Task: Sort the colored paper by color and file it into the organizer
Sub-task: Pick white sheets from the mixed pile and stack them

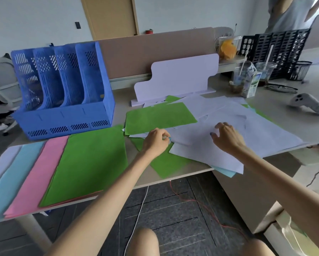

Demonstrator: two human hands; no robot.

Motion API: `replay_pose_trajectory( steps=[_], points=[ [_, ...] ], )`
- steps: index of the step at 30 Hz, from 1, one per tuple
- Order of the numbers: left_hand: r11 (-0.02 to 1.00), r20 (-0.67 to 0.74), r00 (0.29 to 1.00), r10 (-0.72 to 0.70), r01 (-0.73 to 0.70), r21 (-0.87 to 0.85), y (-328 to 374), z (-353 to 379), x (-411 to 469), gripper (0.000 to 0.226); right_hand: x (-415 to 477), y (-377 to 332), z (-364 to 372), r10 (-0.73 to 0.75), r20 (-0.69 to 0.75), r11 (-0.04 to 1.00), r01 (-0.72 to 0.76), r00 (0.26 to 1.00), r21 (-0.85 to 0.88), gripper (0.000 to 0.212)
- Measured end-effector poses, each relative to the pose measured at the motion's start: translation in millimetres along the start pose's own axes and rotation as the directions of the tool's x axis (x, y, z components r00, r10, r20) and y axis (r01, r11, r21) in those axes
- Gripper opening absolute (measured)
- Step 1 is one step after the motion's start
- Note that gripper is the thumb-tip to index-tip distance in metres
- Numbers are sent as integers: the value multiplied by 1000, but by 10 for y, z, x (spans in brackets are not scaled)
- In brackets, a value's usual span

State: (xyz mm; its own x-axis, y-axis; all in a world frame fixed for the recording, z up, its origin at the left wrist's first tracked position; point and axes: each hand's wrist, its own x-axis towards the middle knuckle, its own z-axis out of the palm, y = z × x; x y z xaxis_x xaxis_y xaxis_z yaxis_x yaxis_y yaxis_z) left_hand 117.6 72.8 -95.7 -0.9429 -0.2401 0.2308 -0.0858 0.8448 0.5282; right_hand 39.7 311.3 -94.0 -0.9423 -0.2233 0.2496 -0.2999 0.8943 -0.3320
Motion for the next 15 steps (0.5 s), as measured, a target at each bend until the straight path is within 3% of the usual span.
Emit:
replay_pose_trajectory(
  steps=[3,6,9,12,15],
  points=[
    [995,95,995,44,-52,86,140,126,73,40,90,207,6,10,93,999,-6,996,-41,51],
    [984,243,966,90,-124,130,257,266,63,47,183,276,27,-74,226,996,63,971,56,41],
    [960,149,973,178,-205,192,377,386,36,39,255,335,-60,-43,142,986,19,989,167,39],
    [951,0,962,274,-271,147,497,419,75,30,306,492,-147,102,-21,990,-99,995,100,38],
    [957,14,972,235,-233,171,565,442,101,33,311,541,-82,82,104,987,-95,991,129,38]
  ],
)
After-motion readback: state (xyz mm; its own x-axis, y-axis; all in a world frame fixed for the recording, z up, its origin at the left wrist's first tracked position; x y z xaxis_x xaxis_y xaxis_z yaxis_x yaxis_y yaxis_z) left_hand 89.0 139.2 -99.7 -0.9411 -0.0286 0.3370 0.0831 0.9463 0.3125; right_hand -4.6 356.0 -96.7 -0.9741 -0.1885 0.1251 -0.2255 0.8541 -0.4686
